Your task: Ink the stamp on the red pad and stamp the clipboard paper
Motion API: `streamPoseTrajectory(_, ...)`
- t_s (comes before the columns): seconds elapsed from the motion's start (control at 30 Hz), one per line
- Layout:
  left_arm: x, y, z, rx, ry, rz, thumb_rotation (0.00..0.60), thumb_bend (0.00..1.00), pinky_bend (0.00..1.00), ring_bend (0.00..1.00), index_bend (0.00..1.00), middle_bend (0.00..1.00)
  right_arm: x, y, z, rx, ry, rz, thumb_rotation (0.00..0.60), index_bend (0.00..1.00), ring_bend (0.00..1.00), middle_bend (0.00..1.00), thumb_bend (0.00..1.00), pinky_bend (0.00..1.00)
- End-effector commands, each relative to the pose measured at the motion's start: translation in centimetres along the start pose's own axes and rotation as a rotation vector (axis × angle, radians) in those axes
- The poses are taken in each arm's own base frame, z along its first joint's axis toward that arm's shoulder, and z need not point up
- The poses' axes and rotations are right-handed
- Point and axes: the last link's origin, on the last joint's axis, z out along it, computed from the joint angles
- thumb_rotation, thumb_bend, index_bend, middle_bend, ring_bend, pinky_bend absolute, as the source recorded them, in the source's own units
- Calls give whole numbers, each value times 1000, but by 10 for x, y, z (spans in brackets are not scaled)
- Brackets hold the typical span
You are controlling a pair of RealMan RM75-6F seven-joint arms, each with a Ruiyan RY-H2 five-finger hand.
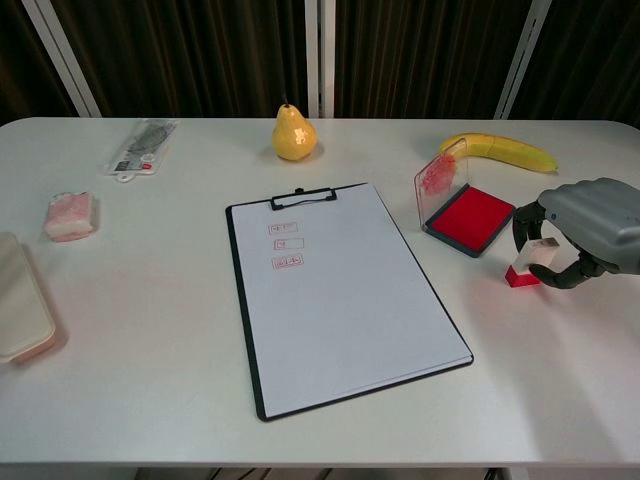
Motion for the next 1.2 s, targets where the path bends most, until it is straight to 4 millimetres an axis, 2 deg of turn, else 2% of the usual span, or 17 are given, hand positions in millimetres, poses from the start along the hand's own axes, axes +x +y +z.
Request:
streamPoseTrajectory(0.03,0,0,0,1,0,-1,299,105,185,94,102,101,0,0,0,-1,-1,1,600,540,823,500,327,898)
streamPoseTrajectory(0.23,0,-1,0,3,-1,-1,299,105,185,94,102,101,3,0,2,-3,7,6,600,553,823,512,356,898)
streamPoseTrajectory(0.53,0,-2,-1,3,-1,-2,301,105,185,94,102,101,29,5,10,-1,54,23,600,574,823,528,366,898)
streamPoseTrajectory(0.8,1,-2,0,4,1,-2,298,106,185,94,102,101,56,6,47,2,50,-17,600,587,823,538,370,898)
streamPoseTrajectory(0.97,0,-3,1,5,-5,-2,300,105,185,94,102,101,53,3,71,6,22,-57,600,596,823,547,371,898)
streamPoseTrajectory(1.2,-1,-5,3,11,-16,-16,299,105,185,94,102,101,42,-2,88,-1,16,-56,600,609,824,559,372,898)
